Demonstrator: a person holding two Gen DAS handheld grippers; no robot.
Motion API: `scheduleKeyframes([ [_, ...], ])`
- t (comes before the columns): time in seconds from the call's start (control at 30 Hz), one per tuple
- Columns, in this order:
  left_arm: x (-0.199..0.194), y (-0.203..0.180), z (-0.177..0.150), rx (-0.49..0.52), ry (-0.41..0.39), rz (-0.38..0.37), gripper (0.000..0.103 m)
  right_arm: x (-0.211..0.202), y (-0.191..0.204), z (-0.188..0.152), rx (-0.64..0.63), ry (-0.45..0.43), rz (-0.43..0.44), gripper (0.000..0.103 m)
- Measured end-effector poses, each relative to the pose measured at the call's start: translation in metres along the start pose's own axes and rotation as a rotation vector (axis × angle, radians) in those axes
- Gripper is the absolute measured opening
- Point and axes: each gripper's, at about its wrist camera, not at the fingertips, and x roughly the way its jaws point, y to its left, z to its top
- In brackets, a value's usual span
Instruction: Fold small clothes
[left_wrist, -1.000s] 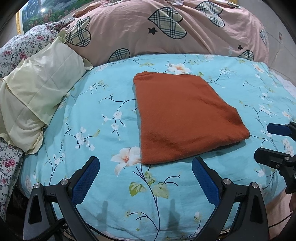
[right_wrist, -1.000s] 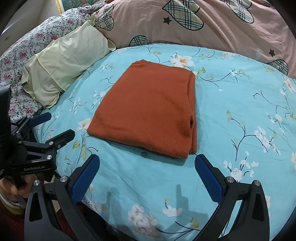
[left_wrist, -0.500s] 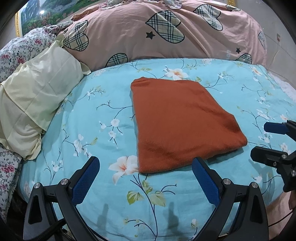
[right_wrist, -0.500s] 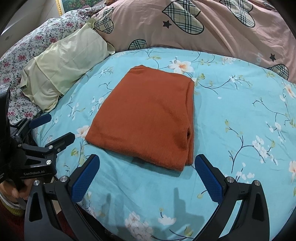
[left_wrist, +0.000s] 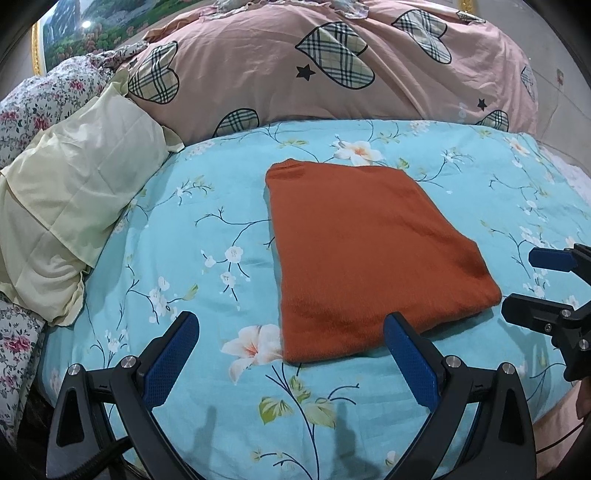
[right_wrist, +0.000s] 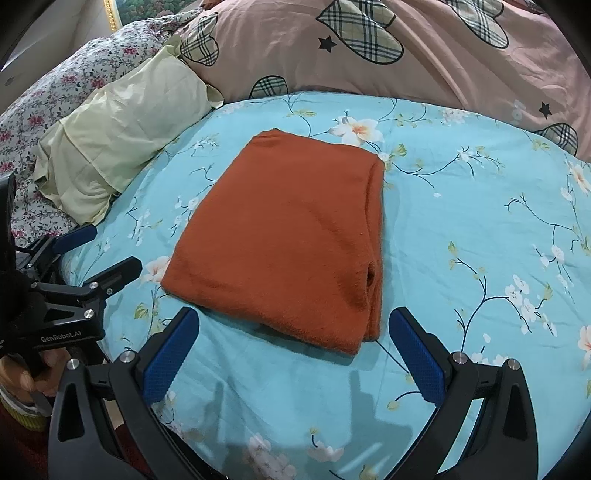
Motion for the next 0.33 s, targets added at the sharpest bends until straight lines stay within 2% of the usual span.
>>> scheduleKeyframes([
  [0.33, 0.008, 0.004, 0.005, -0.018, 0.011, -0.015, 0.100, 0.016, -0.007, 0.007, 0.023, 0.016, 0.006, 0.102],
])
